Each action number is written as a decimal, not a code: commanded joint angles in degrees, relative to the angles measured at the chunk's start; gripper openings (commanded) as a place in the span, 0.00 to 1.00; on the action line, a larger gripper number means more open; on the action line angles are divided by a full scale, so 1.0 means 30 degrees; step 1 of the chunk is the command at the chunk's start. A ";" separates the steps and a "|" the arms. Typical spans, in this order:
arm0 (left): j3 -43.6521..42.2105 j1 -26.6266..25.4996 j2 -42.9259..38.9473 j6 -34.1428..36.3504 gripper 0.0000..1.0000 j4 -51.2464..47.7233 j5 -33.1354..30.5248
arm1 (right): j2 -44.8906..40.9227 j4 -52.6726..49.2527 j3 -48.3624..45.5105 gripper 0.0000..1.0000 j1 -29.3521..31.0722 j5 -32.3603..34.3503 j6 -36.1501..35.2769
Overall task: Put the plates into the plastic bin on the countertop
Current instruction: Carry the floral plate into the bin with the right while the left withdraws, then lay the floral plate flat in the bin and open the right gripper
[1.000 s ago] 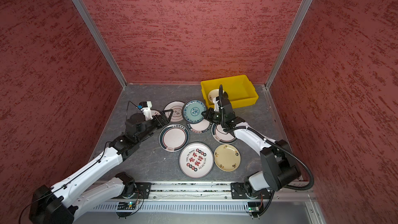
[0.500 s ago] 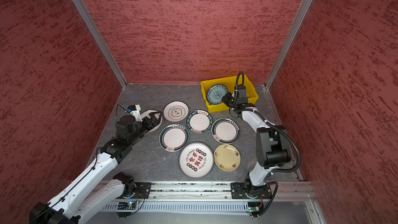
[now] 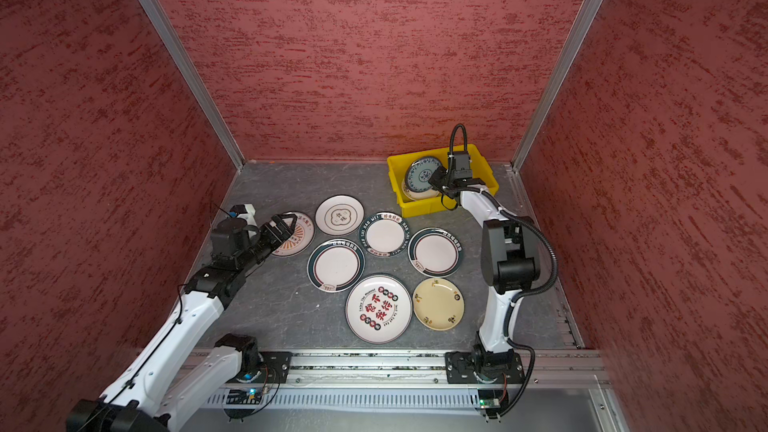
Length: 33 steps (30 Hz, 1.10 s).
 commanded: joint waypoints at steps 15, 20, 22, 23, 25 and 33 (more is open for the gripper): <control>-0.0348 0.1067 -0.1280 -0.0212 1.00 -0.0524 0.0529 | 0.3206 -0.2046 0.3772 0.00 0.0061 0.0211 -0.0153; -0.0227 0.1176 -0.1062 -0.0264 0.99 -0.0653 0.0576 | 0.3526 -0.1795 0.3925 0.03 0.0058 -0.0279 -0.0106; -0.0265 0.1241 -0.1019 -0.0274 0.99 -0.0677 0.0595 | 0.3647 -0.1896 0.4059 0.11 0.0024 -0.0292 -0.0181; -0.0277 0.1289 -0.1007 -0.0293 0.99 -0.0736 0.0593 | 0.3717 -0.1966 0.4191 0.14 0.0014 -0.0273 -0.0225; -0.0314 0.1362 -0.1041 -0.0352 0.99 -0.0943 0.0572 | 0.3852 -0.2132 0.4429 0.27 0.0003 -0.0317 -0.0293; -0.0351 0.1567 -0.1345 -0.0388 0.99 -0.1237 0.0422 | 0.3111 -0.1474 0.4114 0.81 0.0017 -0.0121 -0.1026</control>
